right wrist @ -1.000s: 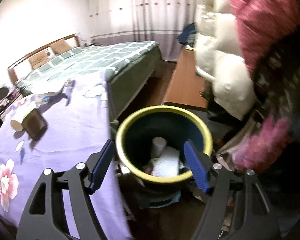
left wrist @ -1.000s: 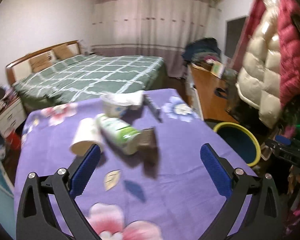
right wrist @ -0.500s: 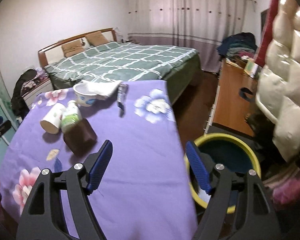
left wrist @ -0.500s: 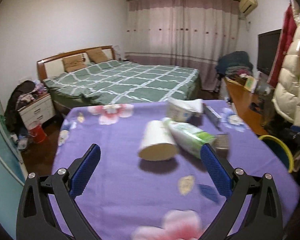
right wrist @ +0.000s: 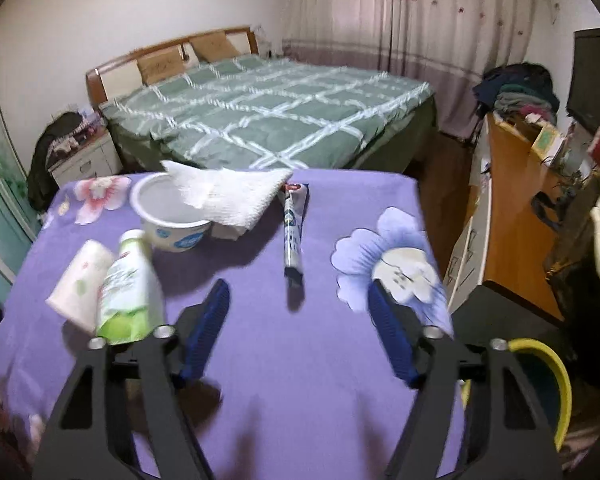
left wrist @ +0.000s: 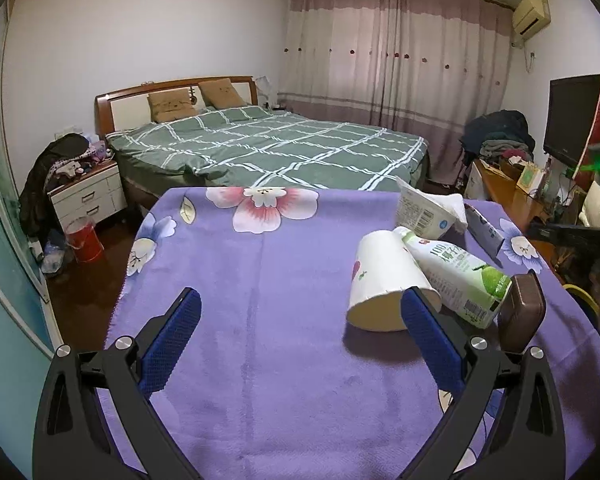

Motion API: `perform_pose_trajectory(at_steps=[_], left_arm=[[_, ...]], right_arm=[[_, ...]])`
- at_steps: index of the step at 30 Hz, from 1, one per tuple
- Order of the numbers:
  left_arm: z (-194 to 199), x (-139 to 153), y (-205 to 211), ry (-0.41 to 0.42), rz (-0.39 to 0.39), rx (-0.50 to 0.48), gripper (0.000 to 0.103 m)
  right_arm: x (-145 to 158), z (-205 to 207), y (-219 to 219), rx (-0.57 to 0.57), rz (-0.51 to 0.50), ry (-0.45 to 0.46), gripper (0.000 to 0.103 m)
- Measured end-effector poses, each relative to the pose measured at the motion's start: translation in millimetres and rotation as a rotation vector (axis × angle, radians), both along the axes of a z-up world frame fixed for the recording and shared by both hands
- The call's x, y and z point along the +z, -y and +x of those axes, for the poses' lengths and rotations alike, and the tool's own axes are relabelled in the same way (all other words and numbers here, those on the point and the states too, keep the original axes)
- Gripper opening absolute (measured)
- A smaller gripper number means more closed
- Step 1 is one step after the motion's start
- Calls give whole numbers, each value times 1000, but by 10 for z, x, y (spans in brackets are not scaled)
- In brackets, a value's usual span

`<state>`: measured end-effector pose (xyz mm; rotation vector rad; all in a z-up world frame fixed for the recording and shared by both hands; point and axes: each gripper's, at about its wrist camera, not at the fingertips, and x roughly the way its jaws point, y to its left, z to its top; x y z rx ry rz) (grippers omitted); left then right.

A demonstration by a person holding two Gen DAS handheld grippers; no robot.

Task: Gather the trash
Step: 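Grasp the white-and-red tube with the right gripper, then carry the tube to the bin and open the right gripper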

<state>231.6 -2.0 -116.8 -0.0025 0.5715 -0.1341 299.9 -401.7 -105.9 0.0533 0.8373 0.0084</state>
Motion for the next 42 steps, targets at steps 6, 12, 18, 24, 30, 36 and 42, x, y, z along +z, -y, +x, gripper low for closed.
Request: perform_pose_trajectory(at_steps=[6,12,18,24,30,36,42], left_arm=[[-42,-3,106,10,32,-15,98],[-47,-15,145,4,33,-31,98],[-63,-13,152,1,29,-41,98],[-90,-10,179,4,26,-52,98],[-117,-13,198,1,20,-69,98],[-151,2,234,8,21,-89,98],[-163,2,264,10,22,-103,98]], right_arm=[[-268,438,12,-3,22,-95,46],[-390,593,1,-10,22,-133,24],[-338,485,33,0,36,-116,7],[-182,63,133,-3,64,-72,6],[-23,-490,255,-12,85,-21,6],[74,-1031,552,-84,94,19,6],[-18,-1576,1056,-229,85,5,6]])
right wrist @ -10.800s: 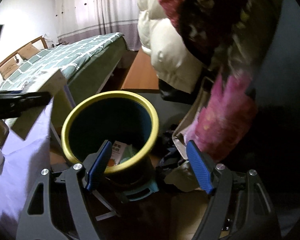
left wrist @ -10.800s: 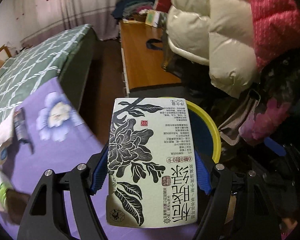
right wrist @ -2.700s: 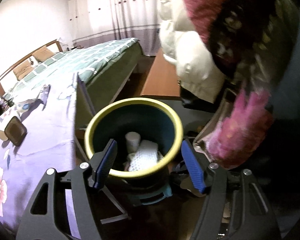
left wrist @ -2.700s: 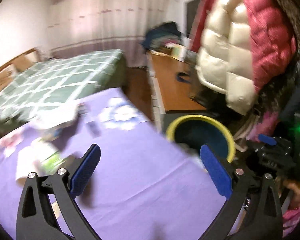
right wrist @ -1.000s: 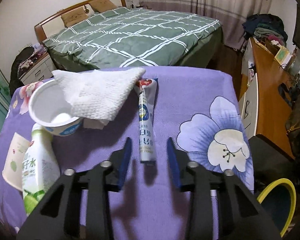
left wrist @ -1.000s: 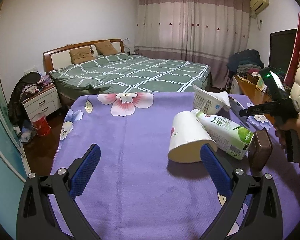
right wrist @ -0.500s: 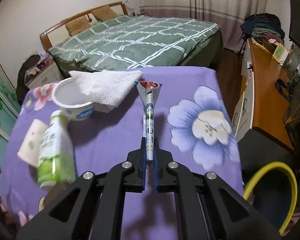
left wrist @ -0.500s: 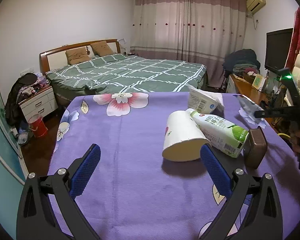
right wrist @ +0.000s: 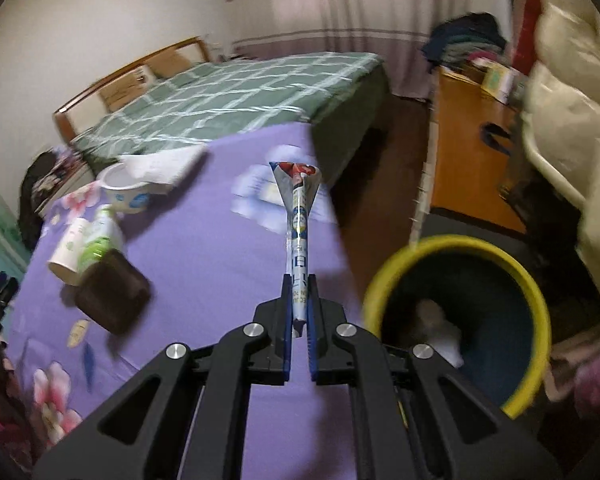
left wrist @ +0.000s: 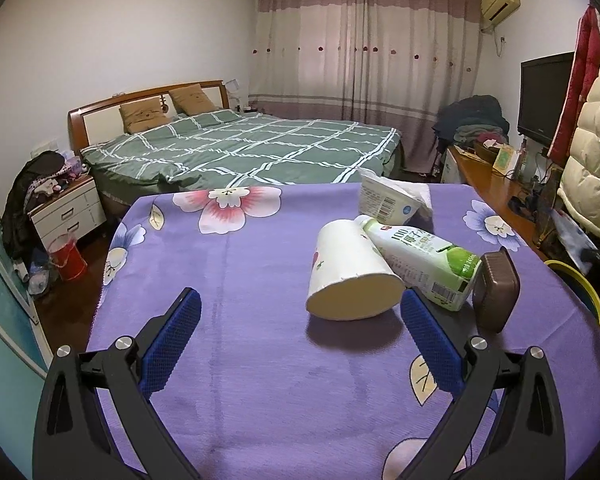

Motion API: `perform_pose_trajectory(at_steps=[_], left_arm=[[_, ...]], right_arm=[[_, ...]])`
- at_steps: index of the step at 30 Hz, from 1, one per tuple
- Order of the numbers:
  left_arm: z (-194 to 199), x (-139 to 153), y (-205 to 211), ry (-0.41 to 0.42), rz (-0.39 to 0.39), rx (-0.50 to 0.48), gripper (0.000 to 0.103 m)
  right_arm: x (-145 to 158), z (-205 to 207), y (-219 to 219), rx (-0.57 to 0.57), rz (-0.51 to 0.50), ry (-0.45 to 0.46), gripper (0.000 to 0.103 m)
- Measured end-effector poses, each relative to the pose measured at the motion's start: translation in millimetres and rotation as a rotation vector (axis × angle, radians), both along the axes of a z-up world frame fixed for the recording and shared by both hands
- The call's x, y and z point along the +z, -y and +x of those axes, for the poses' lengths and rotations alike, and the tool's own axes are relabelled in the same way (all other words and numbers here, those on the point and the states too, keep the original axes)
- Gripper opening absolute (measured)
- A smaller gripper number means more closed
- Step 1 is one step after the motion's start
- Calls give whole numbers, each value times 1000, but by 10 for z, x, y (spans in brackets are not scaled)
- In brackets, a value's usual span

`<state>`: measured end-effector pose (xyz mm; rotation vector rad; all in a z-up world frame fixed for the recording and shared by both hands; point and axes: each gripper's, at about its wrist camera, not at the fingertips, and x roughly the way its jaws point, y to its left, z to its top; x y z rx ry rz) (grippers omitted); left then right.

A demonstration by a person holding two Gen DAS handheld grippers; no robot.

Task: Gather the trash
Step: 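Carry the tube to the bin and open the right gripper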

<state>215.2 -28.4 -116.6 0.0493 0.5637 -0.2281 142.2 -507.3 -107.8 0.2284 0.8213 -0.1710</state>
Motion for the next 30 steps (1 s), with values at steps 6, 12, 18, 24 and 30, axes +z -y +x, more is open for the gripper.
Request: perform_pose_trajectory(at_steps=[6,12,18,24,30], left_arm=[[2,-10,16,-1,6,-2,98],[13,-27,28,-10,1,-11,98],[-27,13,130,-16,9,-32,98],[-156,105,346,-4,23,-89,98],[-80,74,525,-30,54,-98,98]], right_arm=[[-250,-318,532,-151,-11,-68,7],[-505,-415,875,-260,11,-110,18],[-528,-457,880,-264,17,-96,34],[-436,-492,831,-253,0,-61,40],[-384,-513,772,-235,-13,-38,43]])
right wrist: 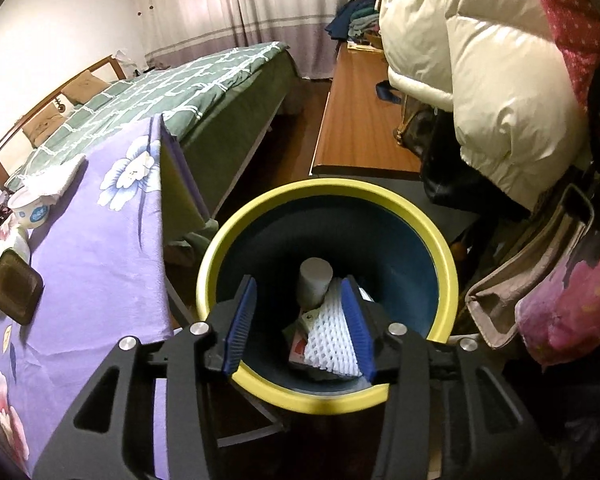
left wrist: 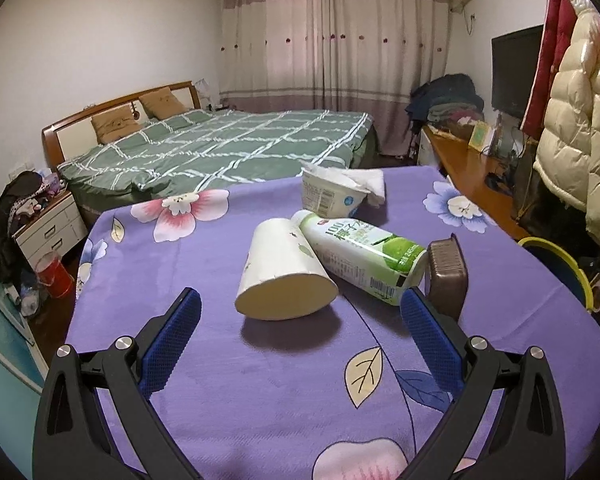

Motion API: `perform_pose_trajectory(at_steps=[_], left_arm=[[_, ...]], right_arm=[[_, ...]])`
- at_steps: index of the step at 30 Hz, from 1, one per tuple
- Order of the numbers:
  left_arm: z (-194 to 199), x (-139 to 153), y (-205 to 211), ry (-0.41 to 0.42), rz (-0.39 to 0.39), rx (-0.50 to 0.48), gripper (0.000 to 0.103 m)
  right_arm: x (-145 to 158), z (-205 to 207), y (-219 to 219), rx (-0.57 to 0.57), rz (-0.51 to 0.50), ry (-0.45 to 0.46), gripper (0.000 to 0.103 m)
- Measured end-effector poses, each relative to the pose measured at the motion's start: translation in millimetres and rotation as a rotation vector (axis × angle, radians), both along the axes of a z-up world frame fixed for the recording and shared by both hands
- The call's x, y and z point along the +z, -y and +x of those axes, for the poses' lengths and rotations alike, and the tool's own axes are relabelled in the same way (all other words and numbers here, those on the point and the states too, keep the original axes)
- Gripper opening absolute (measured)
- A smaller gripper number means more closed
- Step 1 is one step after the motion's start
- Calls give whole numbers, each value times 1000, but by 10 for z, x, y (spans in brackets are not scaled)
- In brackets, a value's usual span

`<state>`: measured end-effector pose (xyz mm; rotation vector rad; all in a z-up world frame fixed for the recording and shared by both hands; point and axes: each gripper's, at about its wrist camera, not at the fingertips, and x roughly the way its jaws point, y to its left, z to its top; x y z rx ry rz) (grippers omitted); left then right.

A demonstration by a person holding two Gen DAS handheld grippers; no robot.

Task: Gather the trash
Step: 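Carry the tube to the bin and open the right gripper, then grasp the white paper cup with the left gripper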

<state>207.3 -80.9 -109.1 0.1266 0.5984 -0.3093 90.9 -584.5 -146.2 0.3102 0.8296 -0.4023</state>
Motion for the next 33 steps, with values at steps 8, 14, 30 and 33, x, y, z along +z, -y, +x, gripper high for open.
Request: perform_pose_trajectory(at_steps=[8,14,30,33], left_arm=[[424,-213,139,-125,46,17,98],[839,-123,88,-247,16,52,98],[1584,-368,281,-548,185,14,98],[1637,-429,345,-584,200,11,98]], right_arm=[[-25,25,-11,17,21,4,44],[-50,60,4,24,34,-1,44],[-109,51,80,19,63,-5,45],[-121,53,87,19,70,-7,45]])
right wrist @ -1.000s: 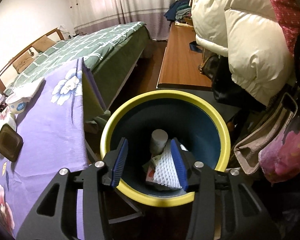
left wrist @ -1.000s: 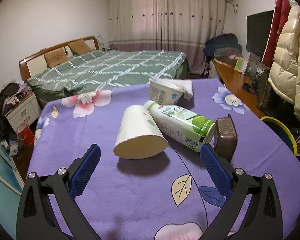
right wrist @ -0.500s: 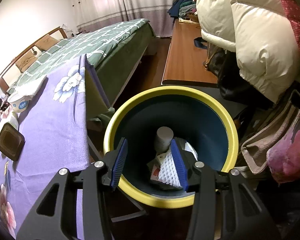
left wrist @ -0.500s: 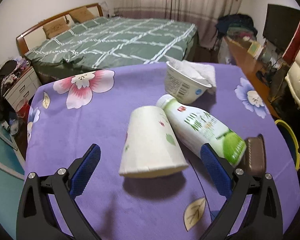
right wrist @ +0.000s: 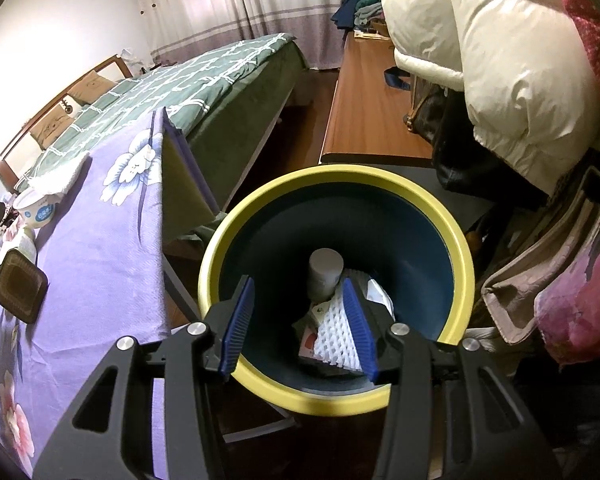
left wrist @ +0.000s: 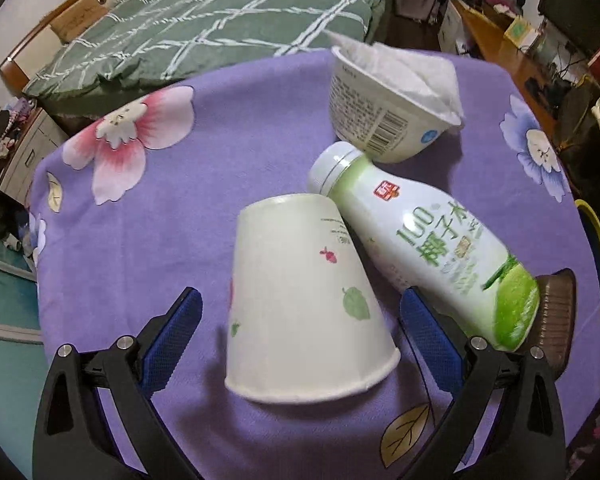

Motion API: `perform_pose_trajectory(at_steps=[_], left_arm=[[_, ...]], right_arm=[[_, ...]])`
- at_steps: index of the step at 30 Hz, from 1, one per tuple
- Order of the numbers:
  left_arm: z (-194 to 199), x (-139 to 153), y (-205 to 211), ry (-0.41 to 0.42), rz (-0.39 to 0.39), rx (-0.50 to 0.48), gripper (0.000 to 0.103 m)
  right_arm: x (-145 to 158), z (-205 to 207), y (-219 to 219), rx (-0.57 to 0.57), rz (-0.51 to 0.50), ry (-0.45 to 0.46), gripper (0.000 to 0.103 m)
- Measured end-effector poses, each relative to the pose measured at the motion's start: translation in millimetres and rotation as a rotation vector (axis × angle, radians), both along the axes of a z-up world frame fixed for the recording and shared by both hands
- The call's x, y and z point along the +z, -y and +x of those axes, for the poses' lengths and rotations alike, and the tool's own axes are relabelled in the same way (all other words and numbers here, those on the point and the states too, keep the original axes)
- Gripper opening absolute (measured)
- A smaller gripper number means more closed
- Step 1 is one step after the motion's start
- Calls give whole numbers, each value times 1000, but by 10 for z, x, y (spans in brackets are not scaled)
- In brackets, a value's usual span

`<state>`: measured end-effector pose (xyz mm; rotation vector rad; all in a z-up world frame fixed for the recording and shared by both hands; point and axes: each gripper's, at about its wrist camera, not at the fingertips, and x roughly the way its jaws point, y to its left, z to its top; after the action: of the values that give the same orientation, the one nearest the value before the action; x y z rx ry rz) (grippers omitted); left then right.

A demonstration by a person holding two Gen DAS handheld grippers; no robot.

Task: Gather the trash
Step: 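Grasp the white paper cup with the left gripper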

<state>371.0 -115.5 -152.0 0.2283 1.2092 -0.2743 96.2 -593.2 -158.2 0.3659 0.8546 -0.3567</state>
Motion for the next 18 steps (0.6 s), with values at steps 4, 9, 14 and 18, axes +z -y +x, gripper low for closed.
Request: perform_pose_trajectory(at_steps=[4,9,14,18], left_arm=[[72,-51,26,-16,13,10,95],[126,-116,-22,-53,-3,21,75],[-23,22,-91,7,-18,19,69],[-302,279,-102,89,-31,4,67]], right_arm=[[-6,2,11,3,-2,-2,45],[-4,3,12,3,-1,-1,45],[-8,-1,-17,10,1,5,45],[27,-25,-62,21,-1,14,45]])
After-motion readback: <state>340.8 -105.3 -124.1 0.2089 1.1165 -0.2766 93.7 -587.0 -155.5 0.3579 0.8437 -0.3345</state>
